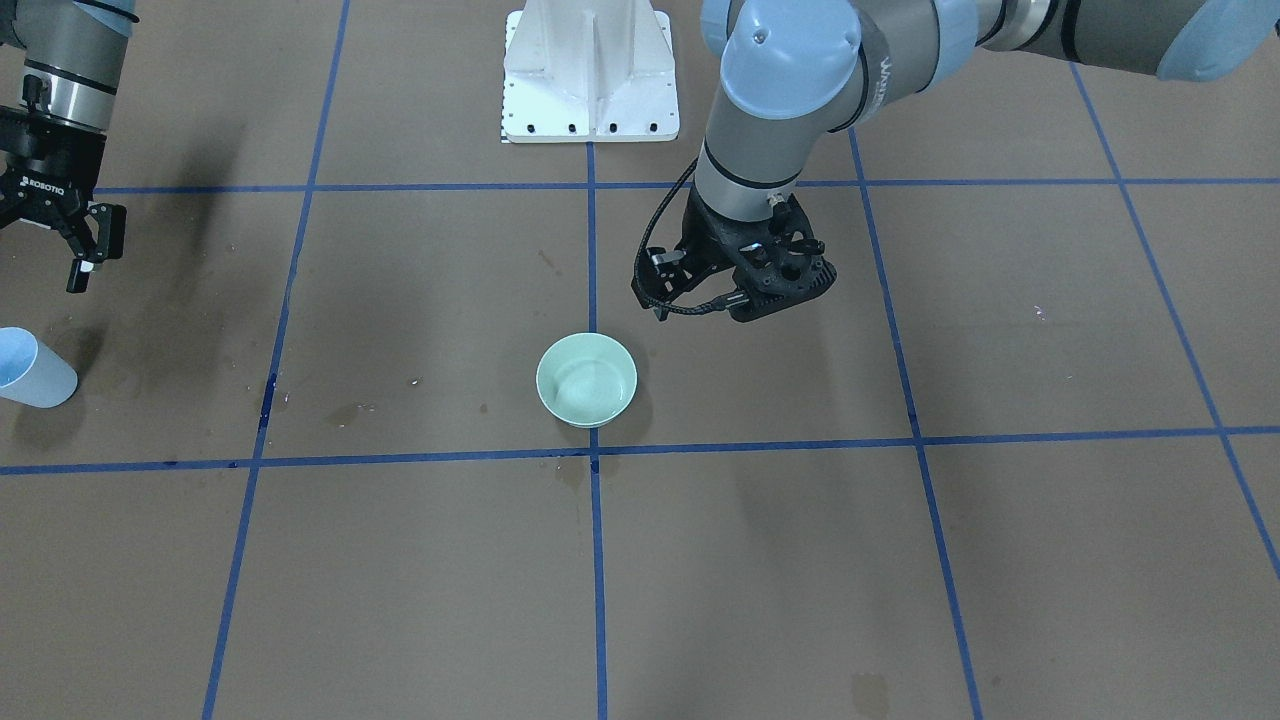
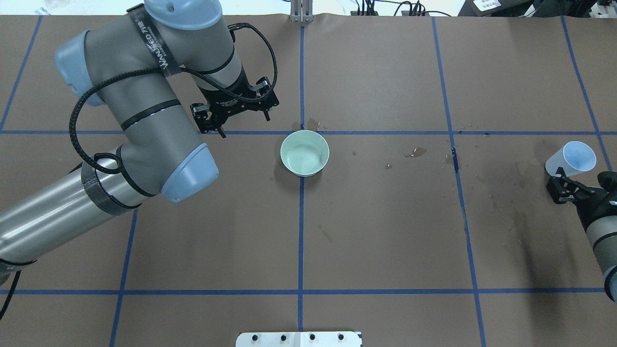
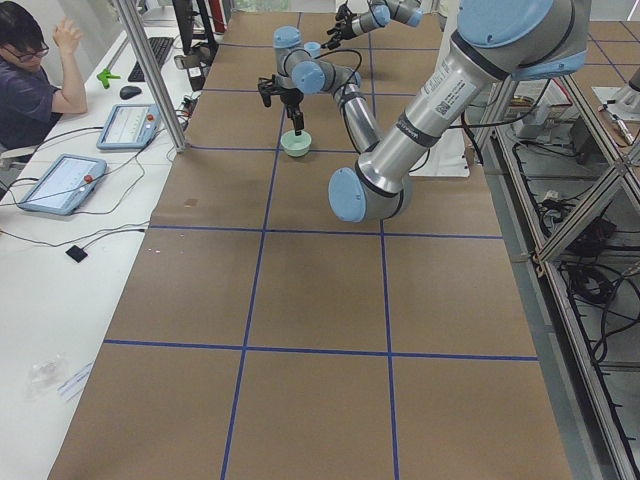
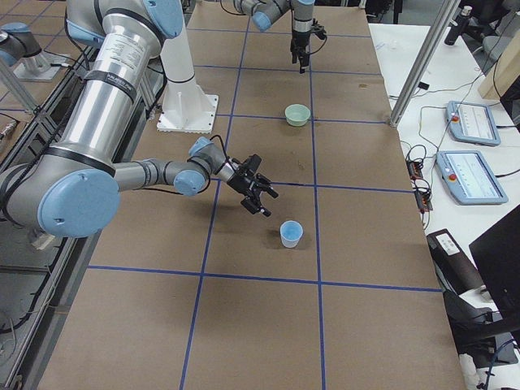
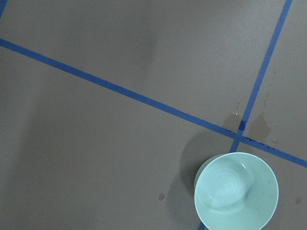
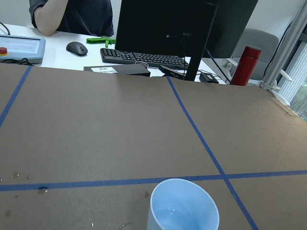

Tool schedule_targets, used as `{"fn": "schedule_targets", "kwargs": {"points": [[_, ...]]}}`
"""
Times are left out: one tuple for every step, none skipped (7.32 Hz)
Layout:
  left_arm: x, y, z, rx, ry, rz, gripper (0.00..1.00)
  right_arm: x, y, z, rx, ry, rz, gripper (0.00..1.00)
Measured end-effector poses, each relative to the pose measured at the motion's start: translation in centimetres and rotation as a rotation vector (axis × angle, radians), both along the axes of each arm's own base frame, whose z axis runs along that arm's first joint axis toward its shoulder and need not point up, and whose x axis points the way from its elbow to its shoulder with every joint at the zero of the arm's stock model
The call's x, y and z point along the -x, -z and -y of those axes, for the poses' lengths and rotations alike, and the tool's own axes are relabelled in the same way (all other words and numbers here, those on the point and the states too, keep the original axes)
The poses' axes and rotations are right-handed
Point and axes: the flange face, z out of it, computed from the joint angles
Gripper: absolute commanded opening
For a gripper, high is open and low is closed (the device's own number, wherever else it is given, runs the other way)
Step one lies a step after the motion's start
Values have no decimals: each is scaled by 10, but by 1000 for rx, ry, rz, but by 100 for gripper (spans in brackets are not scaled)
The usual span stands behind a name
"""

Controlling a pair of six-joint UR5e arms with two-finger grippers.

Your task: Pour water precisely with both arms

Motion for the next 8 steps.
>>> {"fn": "schedule_targets", "kwargs": {"points": [[-1,-1,0,1,-1,1,100,6,-12,1,-11,-11,-16,100],[-2,-2,0,3,-2,3,100,9,-22,1,-19,-23,-28,100],[-3,-2,0,4,-3,5,100,10,-31,1,-29,-36,-39,100],[-4,-2,0,4,-3,5,100,14,-40,3,-42,-53,-48,100],[-4,-3,0,3,-5,6,100,19,-46,5,-54,-68,-44,100],[-4,-3,1,3,-6,7,100,24,-51,4,-61,-76,-42,100],[-5,-4,1,3,-7,8,100,30,-58,5,-68,-82,-44,100],[-5,-4,1,3,-8,8,100,39,-67,7,-77,-88,-54,100]]}}
